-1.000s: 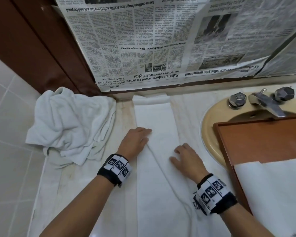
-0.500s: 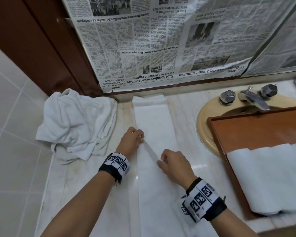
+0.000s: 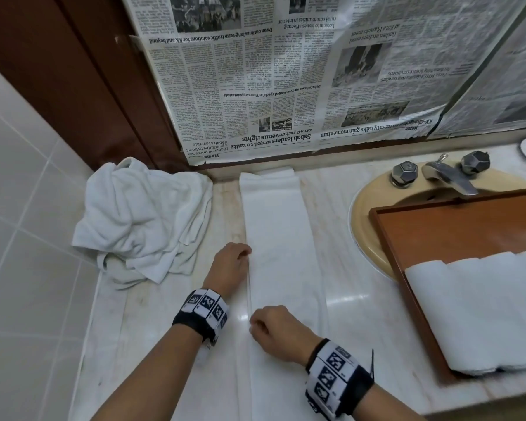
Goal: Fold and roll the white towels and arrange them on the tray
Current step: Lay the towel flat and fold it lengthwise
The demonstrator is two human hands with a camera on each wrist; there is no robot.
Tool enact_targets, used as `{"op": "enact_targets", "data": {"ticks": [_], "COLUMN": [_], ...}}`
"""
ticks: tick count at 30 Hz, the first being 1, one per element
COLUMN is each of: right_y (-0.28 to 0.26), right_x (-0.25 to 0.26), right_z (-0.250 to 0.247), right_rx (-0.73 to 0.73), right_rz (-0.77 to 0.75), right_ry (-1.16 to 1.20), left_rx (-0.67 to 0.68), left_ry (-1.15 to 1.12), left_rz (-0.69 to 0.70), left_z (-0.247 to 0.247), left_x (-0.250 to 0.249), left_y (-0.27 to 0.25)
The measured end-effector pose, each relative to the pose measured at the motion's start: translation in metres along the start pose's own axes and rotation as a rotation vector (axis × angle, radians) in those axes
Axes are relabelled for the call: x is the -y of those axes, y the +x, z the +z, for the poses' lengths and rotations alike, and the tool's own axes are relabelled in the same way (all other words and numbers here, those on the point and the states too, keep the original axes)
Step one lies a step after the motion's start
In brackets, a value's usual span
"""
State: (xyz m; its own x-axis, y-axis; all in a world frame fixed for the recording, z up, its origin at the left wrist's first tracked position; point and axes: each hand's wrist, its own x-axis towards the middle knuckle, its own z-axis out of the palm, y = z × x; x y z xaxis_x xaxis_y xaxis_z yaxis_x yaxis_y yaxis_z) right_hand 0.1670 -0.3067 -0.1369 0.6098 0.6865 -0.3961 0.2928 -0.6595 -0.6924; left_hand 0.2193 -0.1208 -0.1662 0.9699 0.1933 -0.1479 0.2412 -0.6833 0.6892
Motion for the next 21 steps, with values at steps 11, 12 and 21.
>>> {"op": "enact_targets", "data": {"ticks": [11, 12, 21], "right_y": [0.062, 0.064, 0.045], "right_x": [-0.065, -0.071, -0.107], "right_z": [-0.068, -0.067, -0.09], "right_rx": [-0.191, -0.148, -0.279], "right_rz": [-0.017, -0.01, 0.306], "right_ry": [-0.439, -0.482, -0.408], "left_rx": [0.161, 0.176, 0.075], "left_ry": [0.526, 0.565, 0.403], "left_rz": [-0.031, -0.043, -0.295], "left_z": [0.036, 0.039, 0.022], "left_x": [-0.023, -0.021, -0.007], "left_y": [-0.011, -0.012, -0.006]}}
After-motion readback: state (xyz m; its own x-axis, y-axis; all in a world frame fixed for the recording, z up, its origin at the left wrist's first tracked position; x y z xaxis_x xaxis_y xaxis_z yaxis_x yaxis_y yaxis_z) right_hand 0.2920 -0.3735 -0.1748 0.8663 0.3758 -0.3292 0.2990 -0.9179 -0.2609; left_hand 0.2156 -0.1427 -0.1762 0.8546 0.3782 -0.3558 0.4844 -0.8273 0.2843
